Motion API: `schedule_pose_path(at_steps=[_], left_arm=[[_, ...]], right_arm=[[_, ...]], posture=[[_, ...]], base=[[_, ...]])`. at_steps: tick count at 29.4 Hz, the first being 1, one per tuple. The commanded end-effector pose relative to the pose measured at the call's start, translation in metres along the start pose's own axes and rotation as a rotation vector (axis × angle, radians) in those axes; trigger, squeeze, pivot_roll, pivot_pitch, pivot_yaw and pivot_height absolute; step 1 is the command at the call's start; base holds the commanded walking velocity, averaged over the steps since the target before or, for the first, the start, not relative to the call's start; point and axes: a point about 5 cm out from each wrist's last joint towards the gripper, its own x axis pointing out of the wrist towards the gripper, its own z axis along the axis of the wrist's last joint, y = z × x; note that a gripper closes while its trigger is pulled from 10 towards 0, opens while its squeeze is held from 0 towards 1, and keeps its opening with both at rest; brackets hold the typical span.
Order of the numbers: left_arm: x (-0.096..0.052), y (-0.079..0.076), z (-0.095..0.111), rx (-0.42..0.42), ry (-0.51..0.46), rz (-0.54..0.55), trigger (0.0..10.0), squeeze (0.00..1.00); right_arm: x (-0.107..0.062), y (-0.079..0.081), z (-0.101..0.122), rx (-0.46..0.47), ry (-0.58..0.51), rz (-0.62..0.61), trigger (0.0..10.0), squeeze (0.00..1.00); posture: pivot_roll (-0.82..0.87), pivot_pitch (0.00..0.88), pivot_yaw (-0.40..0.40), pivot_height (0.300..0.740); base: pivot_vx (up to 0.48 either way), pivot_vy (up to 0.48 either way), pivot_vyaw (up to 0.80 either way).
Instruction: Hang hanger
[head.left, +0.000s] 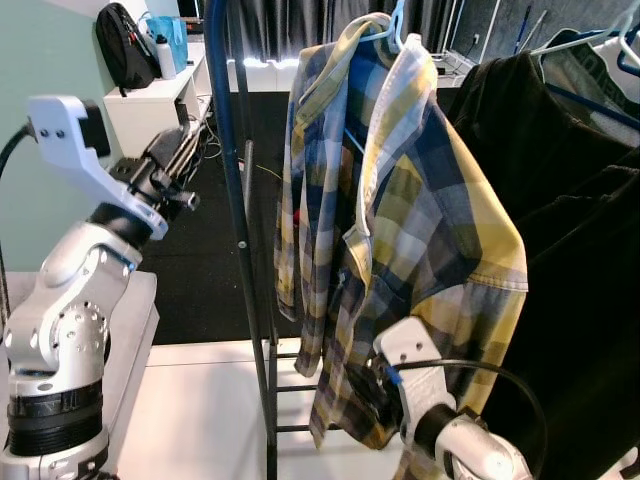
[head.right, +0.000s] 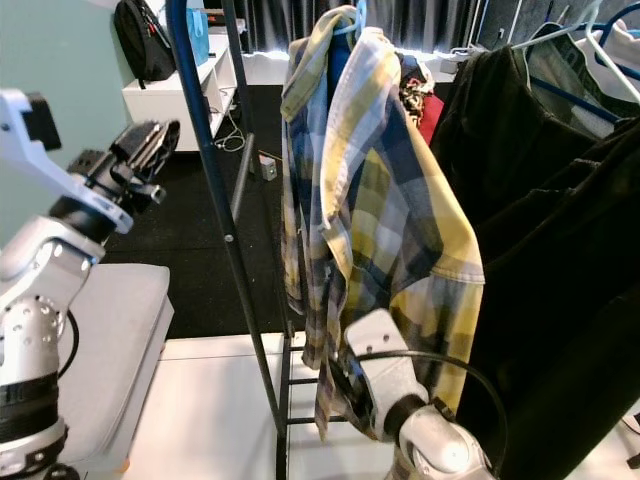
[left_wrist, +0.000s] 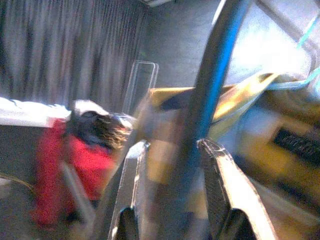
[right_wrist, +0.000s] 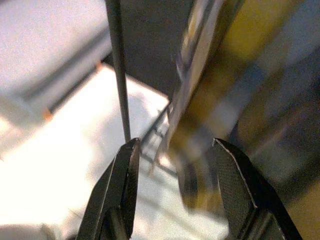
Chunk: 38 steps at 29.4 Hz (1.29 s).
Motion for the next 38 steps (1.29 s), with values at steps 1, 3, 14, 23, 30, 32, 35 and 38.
schedule_pose_path(at_steps=[1,3,14,23,30,32,35,38], left_arm=[[0.003,-0.015,0.003,-0.142,-0.021,-0.098,10.0,0.00],[-0.001,-0.034,0.000,-0.233,0.004,-0.260,10.0,0.00],[0.001,-0.056,-0.009,-0.228,0.086,-0.341,10.0,0.00],[0.029,-0.045,-0.031,0.171,0.245,-0.077,10.0,0.00],[0.016,-0.025,-0.041,0.203,0.293,0.019,10.0,0.00],[0.016,-0.025,-0.041,0.203,0.293,0.019,10.0,0.00],[0.001,-0.008,-0.052,0.238,0.343,0.116,10.0,0.00],[-0.007,0.002,-0.056,0.267,0.362,0.169,10.0,0.00]], right_arm=[[-0.003,-0.005,-0.023,0.040,0.069,-0.059,10.0,0.00],[-0.007,-0.015,-0.050,0.188,0.082,-0.195,10.0,0.00],[-0.025,-0.026,-0.093,0.251,0.167,-0.340,10.0,0.00],[-0.033,-0.016,-0.116,0.278,0.330,-0.257,10.0,0.00],[-0.043,-0.013,-0.121,0.422,0.193,-0.268,10.0,0.00],[-0.043,-0.013,-0.121,0.422,0.193,-0.268,10.0,0.00],[-0.052,-0.014,-0.069,0.533,-0.168,-0.159,10.0,0.00],[-0.057,-0.011,-0.033,0.550,-0.320,-0.043,10.0,0.00]], posture=[[-0.01,0.167,0.010,0.740],[-0.01,0.166,0.009,0.740],[0.00,0.154,0.002,0.740],[-0.01,0.141,0.016,0.740],[-0.01,0.154,0.027,0.740],[-0.01,0.154,0.027,0.740],[-0.02,0.157,0.036,0.740],[-0.03,0.157,0.036,0.740]], base=[[0.000,0.000,0.00],[0.000,0.000,0.00],[0.000,0.000,0.00],[0.000,0.000,0.00],[0.000,0.000,0.00],[0.000,0.000,0.00],[0.000,0.000,0.00],[0.000,0.000,0.00]])
